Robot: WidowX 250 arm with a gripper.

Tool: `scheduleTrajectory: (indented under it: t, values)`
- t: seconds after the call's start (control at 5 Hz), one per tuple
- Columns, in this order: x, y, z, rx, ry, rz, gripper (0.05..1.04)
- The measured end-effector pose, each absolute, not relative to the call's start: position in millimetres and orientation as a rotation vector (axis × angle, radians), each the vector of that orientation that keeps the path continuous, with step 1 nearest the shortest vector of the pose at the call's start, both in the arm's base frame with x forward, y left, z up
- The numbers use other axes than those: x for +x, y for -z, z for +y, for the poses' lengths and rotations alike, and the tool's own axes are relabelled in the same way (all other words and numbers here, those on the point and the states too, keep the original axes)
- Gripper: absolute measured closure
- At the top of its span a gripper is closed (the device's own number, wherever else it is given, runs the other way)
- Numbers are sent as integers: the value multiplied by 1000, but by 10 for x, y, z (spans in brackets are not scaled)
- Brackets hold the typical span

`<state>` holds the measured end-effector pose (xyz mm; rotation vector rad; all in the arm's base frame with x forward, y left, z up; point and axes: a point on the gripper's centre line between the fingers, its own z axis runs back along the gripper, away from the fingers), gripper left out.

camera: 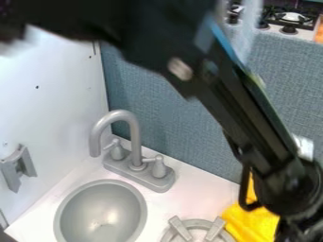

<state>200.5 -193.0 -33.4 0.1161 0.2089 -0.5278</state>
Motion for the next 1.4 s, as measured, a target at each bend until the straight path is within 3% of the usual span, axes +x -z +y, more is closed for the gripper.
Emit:
scheduleTrajectory:
  t: [0.2, 0.4, 0.8, 1.4]
  values:
    - [2106, 42, -1810, 69, 495, 146, 997]
    - [2252, -76, -1582, 47, 423, 135, 997]
    - [2535, 69, -1266, 16, 393, 160, 997]
    - [2828, 320, -1277, 48, 398, 203, 997]
